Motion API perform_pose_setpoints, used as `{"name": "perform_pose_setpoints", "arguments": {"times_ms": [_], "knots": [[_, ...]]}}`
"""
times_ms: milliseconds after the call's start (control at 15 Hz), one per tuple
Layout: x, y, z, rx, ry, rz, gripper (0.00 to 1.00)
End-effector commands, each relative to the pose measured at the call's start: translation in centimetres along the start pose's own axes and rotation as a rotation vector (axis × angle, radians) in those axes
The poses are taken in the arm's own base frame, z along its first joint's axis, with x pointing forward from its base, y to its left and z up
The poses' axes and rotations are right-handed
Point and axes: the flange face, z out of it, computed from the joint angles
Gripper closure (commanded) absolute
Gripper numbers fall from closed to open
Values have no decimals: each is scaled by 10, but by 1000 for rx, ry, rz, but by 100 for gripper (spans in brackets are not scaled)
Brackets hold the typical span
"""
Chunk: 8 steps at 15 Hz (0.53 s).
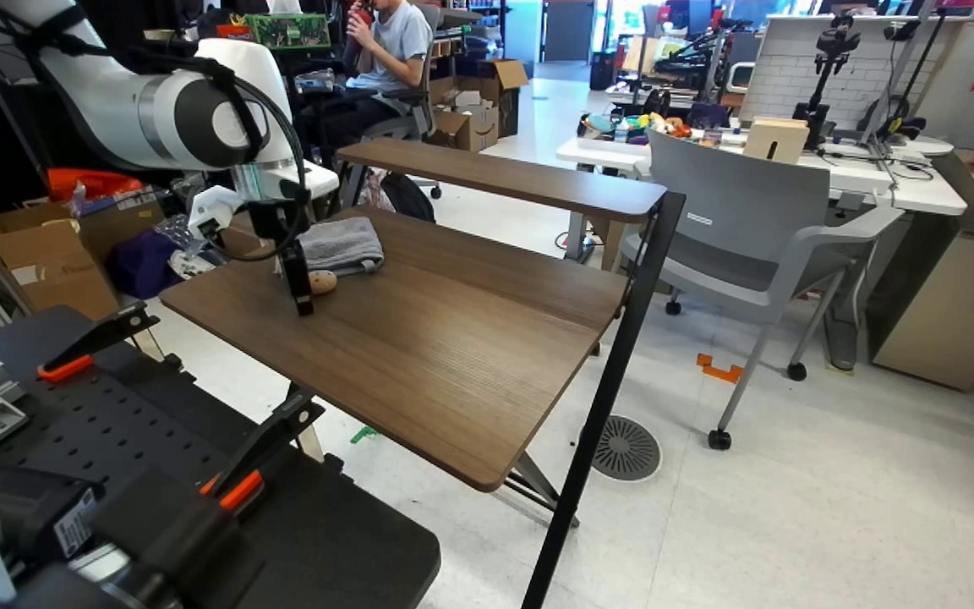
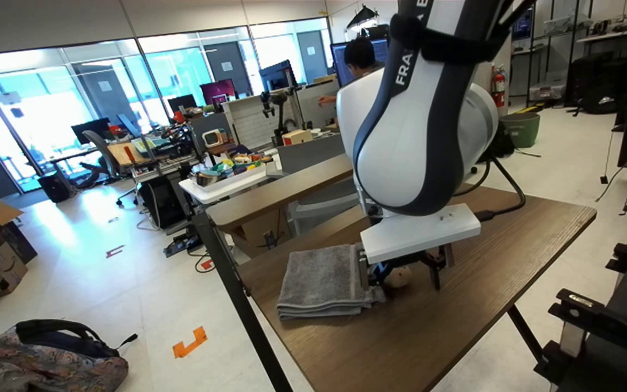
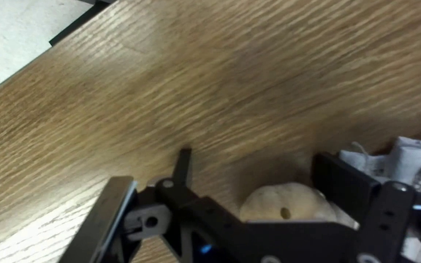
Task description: Wipe the table with the grey cloth
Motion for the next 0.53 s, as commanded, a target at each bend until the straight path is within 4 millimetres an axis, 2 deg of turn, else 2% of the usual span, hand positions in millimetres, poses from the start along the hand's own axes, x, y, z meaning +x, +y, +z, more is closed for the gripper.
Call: {"name": "perform_pose_setpoints", "arguments": {"times_ms": [0, 267, 467], "knots": [[10, -4, -21, 39, 22, 10, 0], [27, -7, -34, 83, 54, 54, 0], [37, -7, -37, 108, 74, 73, 0]]}}
